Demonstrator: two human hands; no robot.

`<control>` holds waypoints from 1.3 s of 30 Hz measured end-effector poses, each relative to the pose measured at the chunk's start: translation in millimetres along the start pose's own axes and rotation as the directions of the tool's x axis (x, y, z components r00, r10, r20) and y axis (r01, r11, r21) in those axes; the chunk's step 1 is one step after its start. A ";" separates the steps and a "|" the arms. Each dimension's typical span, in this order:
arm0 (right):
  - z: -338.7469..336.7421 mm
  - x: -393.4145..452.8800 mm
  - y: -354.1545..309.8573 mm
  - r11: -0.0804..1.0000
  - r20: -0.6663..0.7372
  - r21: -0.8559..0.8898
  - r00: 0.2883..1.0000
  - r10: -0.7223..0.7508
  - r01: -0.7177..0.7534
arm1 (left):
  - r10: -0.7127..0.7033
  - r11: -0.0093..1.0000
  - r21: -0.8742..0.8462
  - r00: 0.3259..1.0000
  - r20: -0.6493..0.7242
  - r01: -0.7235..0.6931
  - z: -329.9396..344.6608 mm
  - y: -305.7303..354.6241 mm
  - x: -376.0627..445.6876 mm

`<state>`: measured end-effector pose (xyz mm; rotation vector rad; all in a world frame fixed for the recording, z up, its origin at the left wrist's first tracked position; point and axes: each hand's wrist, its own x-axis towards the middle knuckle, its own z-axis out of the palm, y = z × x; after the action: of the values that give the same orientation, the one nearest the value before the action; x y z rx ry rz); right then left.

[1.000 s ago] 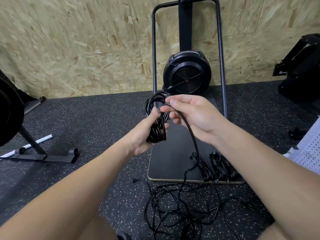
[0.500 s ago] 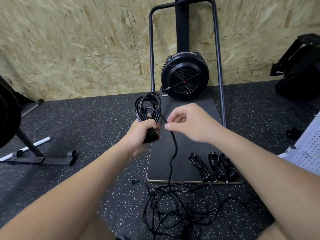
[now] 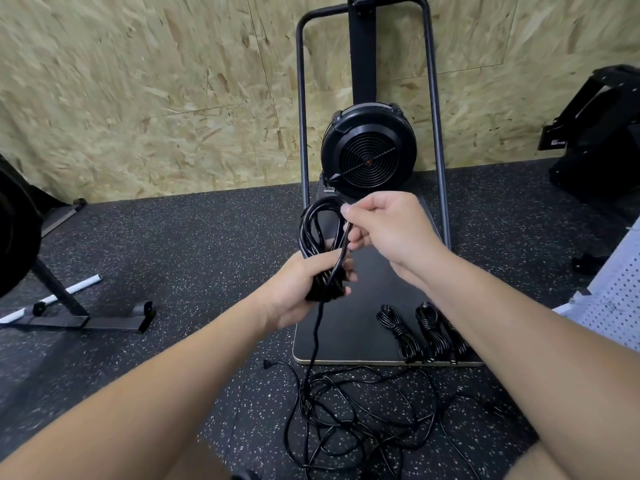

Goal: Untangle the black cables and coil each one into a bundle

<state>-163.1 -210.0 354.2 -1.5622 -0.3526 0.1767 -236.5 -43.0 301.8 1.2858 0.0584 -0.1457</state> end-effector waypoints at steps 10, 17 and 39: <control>-9.2 0.0 -2.3 0.995 -0.057 -0.099 0.998 -0.038 0.032 | -0.021 1.000 -0.005 0.997 0.081 0.022 6.2 9.6 -1.1; -1.0 -7.2 -7.2 0.979 -0.082 -0.190 0.993 -0.086 0.069 | -0.022 0.994 0.105 0.998 0.066 0.015 8.0 9.8 4.2; -18.6 3.6 24.4 0.845 0.327 -0.530 0.902 0.282 -0.072 | 0.081 0.898 -0.370 0.917 -0.390 -0.237 -58.1 47.2 17.7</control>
<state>-150.9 -226.1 330.9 -2.0906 -0.6037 0.5949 -210.1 24.2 328.2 0.8736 0.2883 0.2456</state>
